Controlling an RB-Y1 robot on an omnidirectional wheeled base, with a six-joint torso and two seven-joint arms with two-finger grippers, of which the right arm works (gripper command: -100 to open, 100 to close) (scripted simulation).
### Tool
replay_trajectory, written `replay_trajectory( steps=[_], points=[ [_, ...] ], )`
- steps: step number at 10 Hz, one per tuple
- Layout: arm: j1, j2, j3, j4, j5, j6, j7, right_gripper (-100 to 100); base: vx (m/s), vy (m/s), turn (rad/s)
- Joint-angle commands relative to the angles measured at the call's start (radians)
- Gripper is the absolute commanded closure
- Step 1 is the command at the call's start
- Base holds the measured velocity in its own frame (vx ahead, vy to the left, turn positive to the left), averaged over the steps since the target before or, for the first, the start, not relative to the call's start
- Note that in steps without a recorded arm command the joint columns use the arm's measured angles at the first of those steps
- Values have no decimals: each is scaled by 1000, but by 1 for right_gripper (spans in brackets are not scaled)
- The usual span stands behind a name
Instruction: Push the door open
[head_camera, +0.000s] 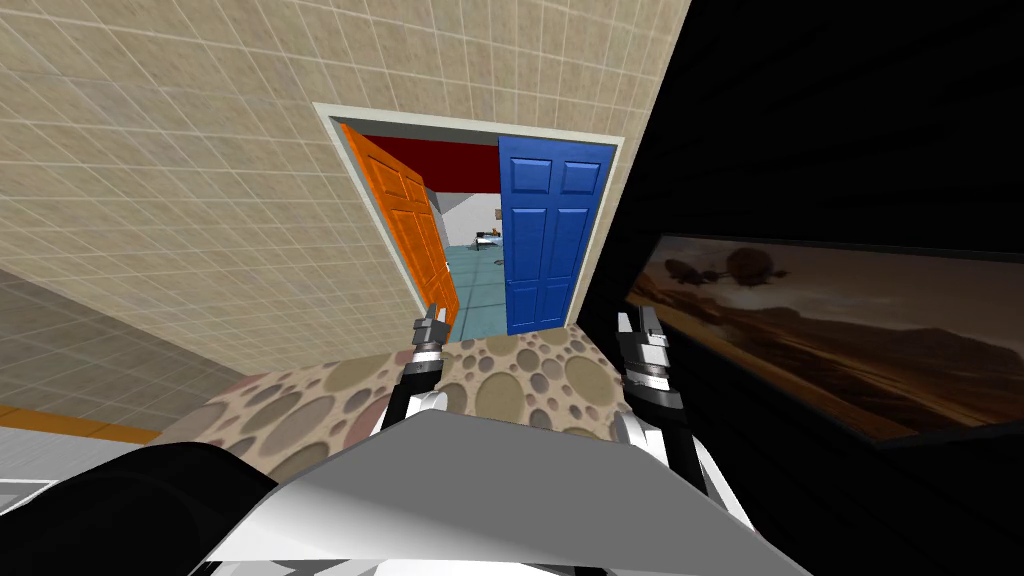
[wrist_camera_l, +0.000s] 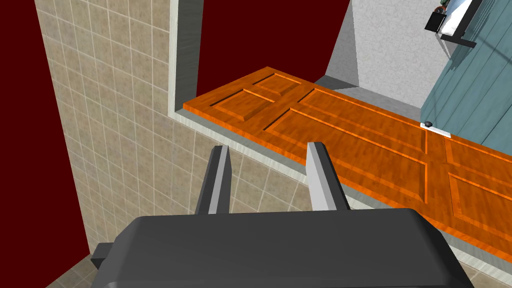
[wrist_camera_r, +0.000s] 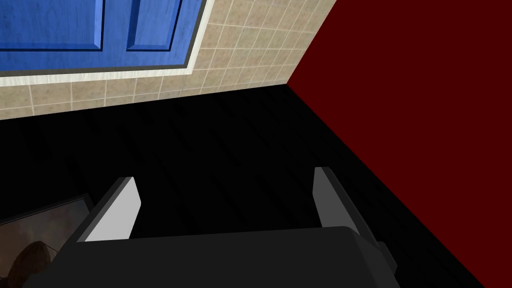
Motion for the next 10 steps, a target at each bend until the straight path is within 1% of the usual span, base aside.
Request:
replay_trajectory(
  steps=[1, 4, 10],
  points=[
    [-17, -2, 2, 41, 1, -6, 1, -100, 100, 32, 35],
    [-42, -7, 5, 104, 2, -14, 1, -100, 89, 29, 32],
    [-101, -14, 11, 254, 4, -33, -1, -100, 100, 29, 40]
  ],
)
